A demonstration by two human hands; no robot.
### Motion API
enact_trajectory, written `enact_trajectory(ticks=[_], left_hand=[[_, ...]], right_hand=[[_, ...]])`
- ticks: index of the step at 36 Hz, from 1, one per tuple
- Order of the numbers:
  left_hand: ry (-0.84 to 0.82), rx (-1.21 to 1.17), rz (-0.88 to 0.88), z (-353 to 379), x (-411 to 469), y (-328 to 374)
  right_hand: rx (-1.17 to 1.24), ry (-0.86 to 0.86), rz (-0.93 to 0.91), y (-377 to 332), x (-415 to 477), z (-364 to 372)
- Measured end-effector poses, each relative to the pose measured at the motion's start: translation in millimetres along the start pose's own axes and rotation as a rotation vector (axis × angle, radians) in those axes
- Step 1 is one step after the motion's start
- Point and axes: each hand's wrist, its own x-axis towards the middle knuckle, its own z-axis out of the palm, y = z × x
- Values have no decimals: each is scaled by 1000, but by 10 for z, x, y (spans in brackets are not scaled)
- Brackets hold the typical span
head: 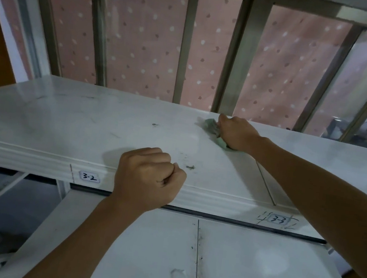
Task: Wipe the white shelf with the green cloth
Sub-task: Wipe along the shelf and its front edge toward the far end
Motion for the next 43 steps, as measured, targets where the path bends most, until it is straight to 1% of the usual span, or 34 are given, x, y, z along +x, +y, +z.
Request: enact_trajectory(ticks=[4, 7, 12, 17, 20, 22, 25, 29, 32, 37, 39, 43], left_hand=[[7, 16, -11, -7, -6, 3], [15, 19, -14, -1, 0, 6], [11, 33, -72, 14, 8, -3], [-26, 64, -118, 13, 56, 9], [-41, 106, -135, 15, 64, 30], [-29, 128, -129, 12, 48, 50], [-2, 160, -111, 3, 16, 96], [2, 221, -72, -9, -16, 150], [2, 260, -66, -26, -18, 171], [14, 242, -29, -63, -9, 175], [15, 223, -13, -94, -30, 172], [-32, 177, -28, -162, -147, 107]], right_hand=[[2, -4, 29, -14, 360, 104], [-28, -22, 8, -36, 615, 141], [-44, -21, -76, -162, 991, 145], [18, -3, -221, -354, 1226, 163], [109, -4, -345, -503, 1187, 107], [141, 17, -465, -613, 1105, 73], [115, 93, -659, -780, 856, -34], [98, 152, -901, -960, 380, -212], [116, 226, -1023, -993, 158, -237], [175, 317, -1117, -928, -57, -284], [176, 335, -1120, -908, -86, -270], [179, 360, -940, -893, -35, -261]])
